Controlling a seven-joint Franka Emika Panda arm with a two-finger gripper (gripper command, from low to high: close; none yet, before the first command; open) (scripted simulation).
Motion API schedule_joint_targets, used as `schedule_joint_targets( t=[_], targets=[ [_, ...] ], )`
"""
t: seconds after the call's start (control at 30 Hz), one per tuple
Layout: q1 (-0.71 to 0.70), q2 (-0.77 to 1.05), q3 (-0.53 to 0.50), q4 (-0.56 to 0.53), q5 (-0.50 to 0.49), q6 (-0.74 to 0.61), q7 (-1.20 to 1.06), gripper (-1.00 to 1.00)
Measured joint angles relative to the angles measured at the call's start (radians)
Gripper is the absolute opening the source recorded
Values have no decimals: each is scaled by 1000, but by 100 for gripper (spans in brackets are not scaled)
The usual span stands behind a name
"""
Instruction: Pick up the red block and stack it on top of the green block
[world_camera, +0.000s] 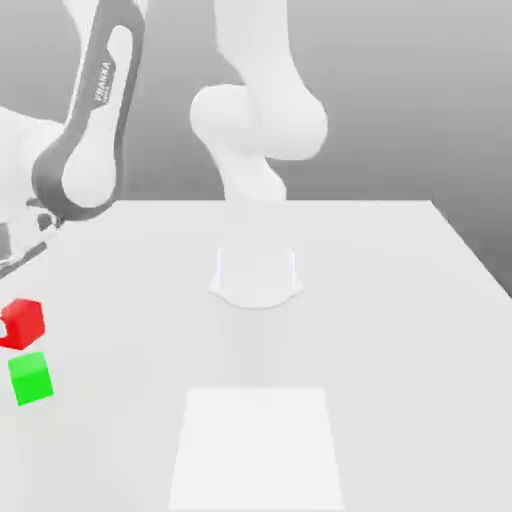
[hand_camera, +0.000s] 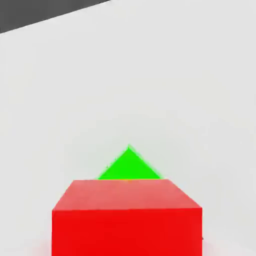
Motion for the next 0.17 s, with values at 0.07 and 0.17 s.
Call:
schedule_joint_targets(
  t=[0.07,0.17],
  targets=[
    [-14,53,19,2,32,47,-22,100],
    [-14,53,19,2,32,47,-22,100]
  ],
)
